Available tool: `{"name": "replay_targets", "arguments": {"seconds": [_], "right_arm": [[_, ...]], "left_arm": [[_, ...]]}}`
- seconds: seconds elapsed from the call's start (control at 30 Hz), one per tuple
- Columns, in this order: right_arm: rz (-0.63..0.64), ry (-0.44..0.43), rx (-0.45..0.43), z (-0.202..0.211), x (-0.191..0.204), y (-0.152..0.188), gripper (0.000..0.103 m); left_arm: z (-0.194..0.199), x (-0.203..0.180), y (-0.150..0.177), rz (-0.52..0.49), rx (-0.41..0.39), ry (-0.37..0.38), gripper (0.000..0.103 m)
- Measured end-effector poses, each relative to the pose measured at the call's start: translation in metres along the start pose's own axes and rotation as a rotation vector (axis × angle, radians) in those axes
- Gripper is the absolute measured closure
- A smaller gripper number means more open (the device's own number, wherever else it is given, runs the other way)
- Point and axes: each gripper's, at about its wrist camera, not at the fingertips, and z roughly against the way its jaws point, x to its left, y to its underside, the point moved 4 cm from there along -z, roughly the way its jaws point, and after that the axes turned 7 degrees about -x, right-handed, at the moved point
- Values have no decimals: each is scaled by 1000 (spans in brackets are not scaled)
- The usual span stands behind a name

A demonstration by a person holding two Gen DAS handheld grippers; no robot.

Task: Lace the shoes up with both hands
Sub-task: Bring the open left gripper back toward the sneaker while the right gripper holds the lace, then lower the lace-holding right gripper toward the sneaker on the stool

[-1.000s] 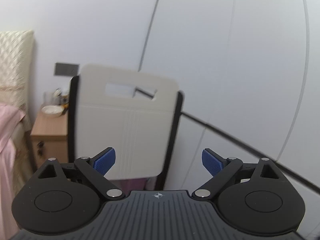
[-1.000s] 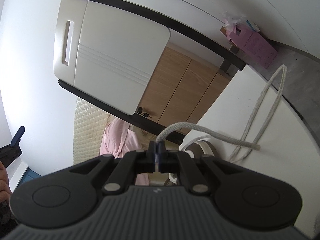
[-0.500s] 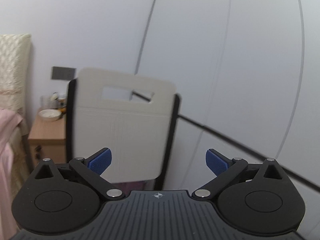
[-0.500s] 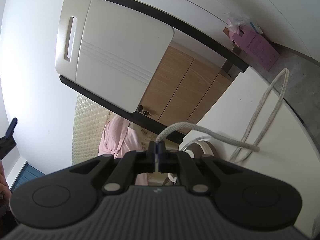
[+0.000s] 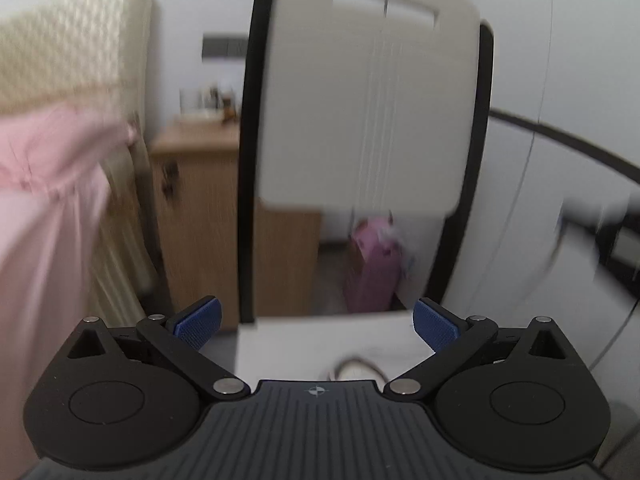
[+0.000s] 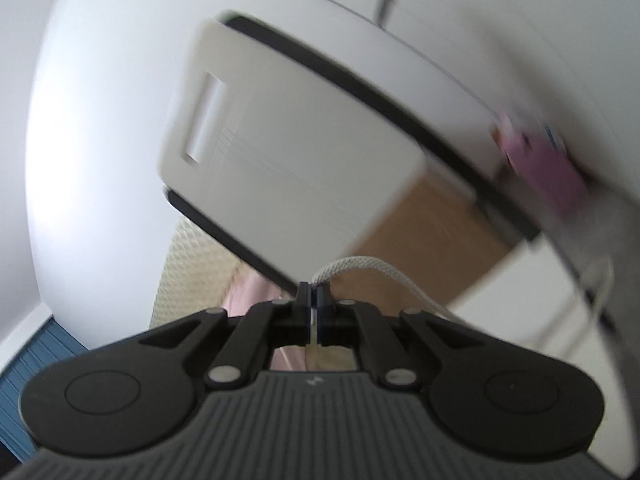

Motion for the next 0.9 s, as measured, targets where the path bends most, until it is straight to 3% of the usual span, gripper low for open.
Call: {"name": "replay_targets", "arguments": {"seconds": [0.13,0.37,0.53,0.7,0.9], "right_arm": [[126,11,-108,9,35,-54,100],[354,103,-390,57,99,-152,100],[565,202,-516,92,129,-169,100],[559,278,-356,65,89,-114,100],[370,296,-99,14,23,-11,100]], "left_arm": [[-7,6,25,-35,16,-33,1],[-11,24,49,92,63,26,1],[-1,12,50,27,5,95,1],[5,-6,55,-83,-20,138,5],[-7,1,62,-12,37,167,11]]}}
